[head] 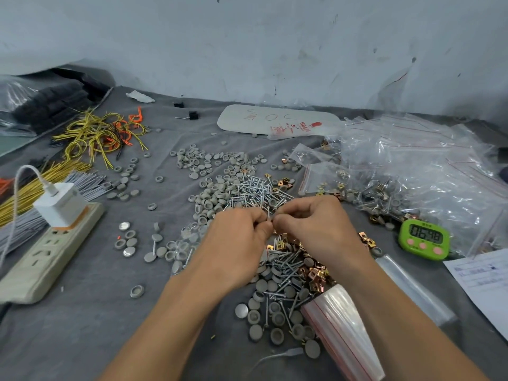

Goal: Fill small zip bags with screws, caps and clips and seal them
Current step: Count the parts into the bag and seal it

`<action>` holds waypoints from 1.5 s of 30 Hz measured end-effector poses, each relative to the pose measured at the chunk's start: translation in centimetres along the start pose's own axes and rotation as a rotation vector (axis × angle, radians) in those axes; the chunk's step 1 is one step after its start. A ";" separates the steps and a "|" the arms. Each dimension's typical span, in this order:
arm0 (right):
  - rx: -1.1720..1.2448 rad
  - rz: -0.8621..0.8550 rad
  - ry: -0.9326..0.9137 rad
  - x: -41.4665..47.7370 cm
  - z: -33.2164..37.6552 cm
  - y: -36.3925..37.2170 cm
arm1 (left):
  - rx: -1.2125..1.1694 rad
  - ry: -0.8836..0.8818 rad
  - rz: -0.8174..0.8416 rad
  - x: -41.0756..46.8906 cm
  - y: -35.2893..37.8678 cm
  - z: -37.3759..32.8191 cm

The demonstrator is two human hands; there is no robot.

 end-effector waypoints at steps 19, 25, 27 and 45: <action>0.375 0.089 0.250 -0.4 -2.0 0.4 | -0.063 0.006 0.015 0.5 -0.4 -0.1; 0.011 0.151 -0.003 -0.1 -0.2 -0.1 | -0.040 0.026 0.128 0.0 0.0 0.2; -0.082 0.149 -0.038 -0.1 0.1 -0.2 | -0.080 0.013 0.144 0.0 -0.1 0.5; 0.187 0.165 0.077 -0.1 -0.6 -0.9 | -0.182 -0.044 0.124 0.1 -0.6 -0.2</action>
Point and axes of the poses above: each hand's wrist, its own x-axis towards the middle knuckle, its own y-axis out of the palm, z = x × y, the point moved 6 cm from there along x, towards the middle knuckle
